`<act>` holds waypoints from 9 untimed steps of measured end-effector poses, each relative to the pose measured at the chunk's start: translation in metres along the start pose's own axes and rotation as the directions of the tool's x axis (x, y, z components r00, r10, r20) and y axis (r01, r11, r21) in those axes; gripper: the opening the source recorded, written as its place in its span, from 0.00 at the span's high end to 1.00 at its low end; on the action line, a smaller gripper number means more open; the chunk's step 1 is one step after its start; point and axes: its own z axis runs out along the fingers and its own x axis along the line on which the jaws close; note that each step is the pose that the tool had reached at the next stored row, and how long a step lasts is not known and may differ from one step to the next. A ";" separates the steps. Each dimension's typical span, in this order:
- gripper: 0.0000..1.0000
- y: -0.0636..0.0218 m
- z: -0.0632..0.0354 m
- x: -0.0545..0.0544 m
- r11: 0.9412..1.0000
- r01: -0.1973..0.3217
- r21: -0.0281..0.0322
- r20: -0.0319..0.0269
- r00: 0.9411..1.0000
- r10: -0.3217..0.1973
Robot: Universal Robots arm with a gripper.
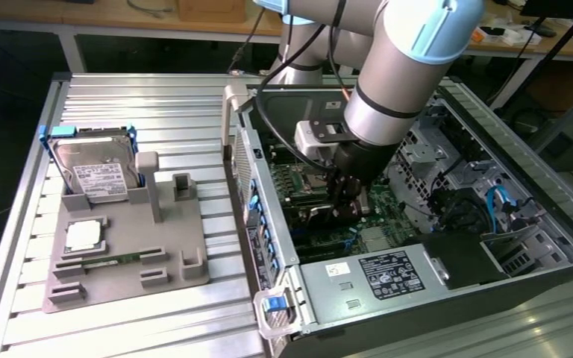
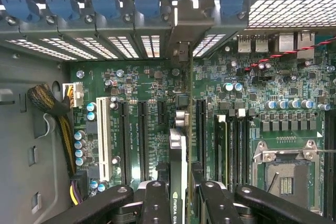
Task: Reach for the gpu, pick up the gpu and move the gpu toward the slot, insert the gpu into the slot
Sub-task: 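Insert the gpu into the slot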
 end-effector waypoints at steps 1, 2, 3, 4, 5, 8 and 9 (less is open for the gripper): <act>0.73 0.0000 0.0003 0.000 1.000 0.000 0.000 0.000 1.000 0.000; 0.73 0.0000 0.0006 0.000 1.000 0.000 0.000 0.000 1.000 0.000; 0.73 -0.0001 0.0009 0.000 1.000 0.000 0.000 0.000 1.000 0.000; 0.73 -0.0001 0.0011 0.000 1.000 0.000 0.000 0.000 1.000 0.000; 0.73 -0.0001 0.0010 -0.001 1.000 0.000 0.000 0.000 1.000 0.000; 0.73 -0.0001 0.0012 -0.001 1.000 0.000 0.001 -0.006 1.000 0.000; 0.73 -0.0001 0.0012 -0.001 1.000 0.000 0.001 -0.007 1.000 0.000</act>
